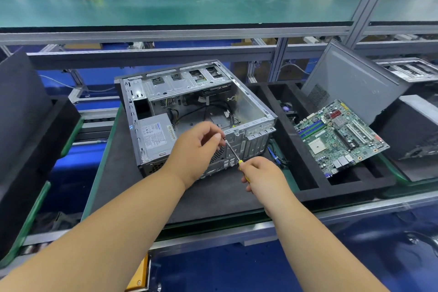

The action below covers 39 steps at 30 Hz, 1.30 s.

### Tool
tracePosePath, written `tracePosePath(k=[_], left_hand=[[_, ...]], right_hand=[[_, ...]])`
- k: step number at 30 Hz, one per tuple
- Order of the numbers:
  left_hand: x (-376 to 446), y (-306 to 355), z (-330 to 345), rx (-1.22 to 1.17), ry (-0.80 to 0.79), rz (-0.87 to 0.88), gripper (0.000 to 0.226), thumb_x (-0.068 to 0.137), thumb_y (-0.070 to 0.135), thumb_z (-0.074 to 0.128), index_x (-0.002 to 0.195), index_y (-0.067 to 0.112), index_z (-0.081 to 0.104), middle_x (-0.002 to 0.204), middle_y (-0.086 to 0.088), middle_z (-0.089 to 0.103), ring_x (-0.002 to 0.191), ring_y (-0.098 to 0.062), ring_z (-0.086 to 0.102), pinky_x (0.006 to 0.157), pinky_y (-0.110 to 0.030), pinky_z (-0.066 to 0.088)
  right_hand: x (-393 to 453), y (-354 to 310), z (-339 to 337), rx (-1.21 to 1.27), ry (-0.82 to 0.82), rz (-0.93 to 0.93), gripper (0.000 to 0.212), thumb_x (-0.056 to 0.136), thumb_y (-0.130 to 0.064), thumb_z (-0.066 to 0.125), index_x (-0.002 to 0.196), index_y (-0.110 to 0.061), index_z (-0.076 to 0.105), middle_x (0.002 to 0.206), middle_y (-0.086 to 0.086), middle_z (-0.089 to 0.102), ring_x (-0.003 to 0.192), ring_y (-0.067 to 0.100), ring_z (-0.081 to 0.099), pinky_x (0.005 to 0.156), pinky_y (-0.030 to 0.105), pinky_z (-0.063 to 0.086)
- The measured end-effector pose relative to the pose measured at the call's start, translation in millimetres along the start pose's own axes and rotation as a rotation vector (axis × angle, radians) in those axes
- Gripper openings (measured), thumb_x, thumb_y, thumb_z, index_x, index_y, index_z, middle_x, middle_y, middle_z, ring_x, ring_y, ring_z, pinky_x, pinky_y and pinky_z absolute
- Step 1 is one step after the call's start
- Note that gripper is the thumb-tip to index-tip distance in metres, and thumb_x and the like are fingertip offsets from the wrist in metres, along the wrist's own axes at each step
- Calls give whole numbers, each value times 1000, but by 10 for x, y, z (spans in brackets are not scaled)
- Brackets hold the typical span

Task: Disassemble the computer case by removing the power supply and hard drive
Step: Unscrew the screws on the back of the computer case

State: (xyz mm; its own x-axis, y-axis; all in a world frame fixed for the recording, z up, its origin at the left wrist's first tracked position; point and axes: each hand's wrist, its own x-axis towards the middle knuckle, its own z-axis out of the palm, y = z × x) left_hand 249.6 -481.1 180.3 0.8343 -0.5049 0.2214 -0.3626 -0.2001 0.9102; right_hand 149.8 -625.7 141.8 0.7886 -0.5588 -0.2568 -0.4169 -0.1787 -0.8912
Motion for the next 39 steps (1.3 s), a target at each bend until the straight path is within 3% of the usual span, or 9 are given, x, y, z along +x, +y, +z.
tracePosePath(k=[3, 5, 8, 10, 14, 17, 20, 25, 39], left_hand=[[-60, -2, 125, -87, -84, -246, 25, 97, 6, 52, 81, 17, 67, 74, 3, 71, 66, -7, 64, 59, -11, 47], [-79, -34, 213, -131, -134, -446, 22, 98, 9, 51, 84, 16, 67, 80, 1, 73, 70, -9, 65, 62, -15, 49], [-38, -106, 294, -487, -60, -720, 15, 98, 17, 54, 99, 12, 68, 93, -4, 75, 80, -12, 68, 75, -22, 53], [19, -121, 316, -728, 13, -820, 18, 98, 22, 56, 101, 11, 69, 92, -2, 75, 81, -10, 69, 76, -22, 53], [90, -114, 395, -889, 83, -862, 17, 96, 26, 60, 94, 13, 71, 89, 0, 77, 72, -6, 71, 70, -21, 52], [119, -91, 448, -890, 133, -877, 14, 95, 26, 63, 90, 15, 70, 86, 2, 77, 69, -3, 71, 65, -18, 50], [145, -74, 487, -878, 181, -883, 11, 94, 25, 64, 91, 16, 70, 83, 3, 77, 72, -2, 70, 59, -15, 50], [164, -67, 548, -882, 240, -887, 11, 95, 24, 63, 89, 17, 70, 79, 4, 77, 65, 1, 70, 51, -11, 50], [146, -98, 633, -894, 308, -877, 10, 93, 19, 63, 88, 17, 71, 77, 4, 76, 61, 1, 69, 49, -11, 49]], right_hand=[[3, -6, -1, -6, 3, 1, 21, 92, -35, 61, 86, -16, 65, 57, -10, 61, 43, 2, 51, 55, 25, 47], [5, -14, -9, -15, 3, -3, 19, 92, -34, 62, 85, -17, 65, 57, -10, 61, 42, 0, 51, 55, 27, 48], [3, -22, -13, -11, 3, -25, 15, 90, -33, 66, 85, -19, 65, 63, -8, 62, 52, 4, 56, 63, 35, 56], [-2, -24, -7, -12, 10, -40, 14, 87, -32, 69, 84, -20, 64, 68, -5, 62, 63, 11, 60, 71, 42, 58], [-18, -30, -6, -53, 21, -53, 15, 84, -35, 72, 83, -24, 62, 65, -10, 56, 60, 9, 55, 66, 40, 55], [-28, -39, -13, -141, 49, -71, 17, 84, -37, 72, 83, -26, 59, 68, -9, 56, 60, 7, 53, 54, 26, 40], [-54, -51, -22, -208, 57, -92, 17, 86, -40, 69, 84, -28, 57, 71, -8, 56, 63, 8, 54, 53, 25, 34], [-85, -50, -44, -315, 57, -171, 15, 90, -41, 62, 88, -30, 53, 80, -7, 55, 65, 7, 50, 53, 26, 30], [-89, 18, -134, -334, 16, -203, 13, 91, -40, 60, 86, -32, 51, 79, -9, 55, 67, 5, 51, 54, 26, 33]])
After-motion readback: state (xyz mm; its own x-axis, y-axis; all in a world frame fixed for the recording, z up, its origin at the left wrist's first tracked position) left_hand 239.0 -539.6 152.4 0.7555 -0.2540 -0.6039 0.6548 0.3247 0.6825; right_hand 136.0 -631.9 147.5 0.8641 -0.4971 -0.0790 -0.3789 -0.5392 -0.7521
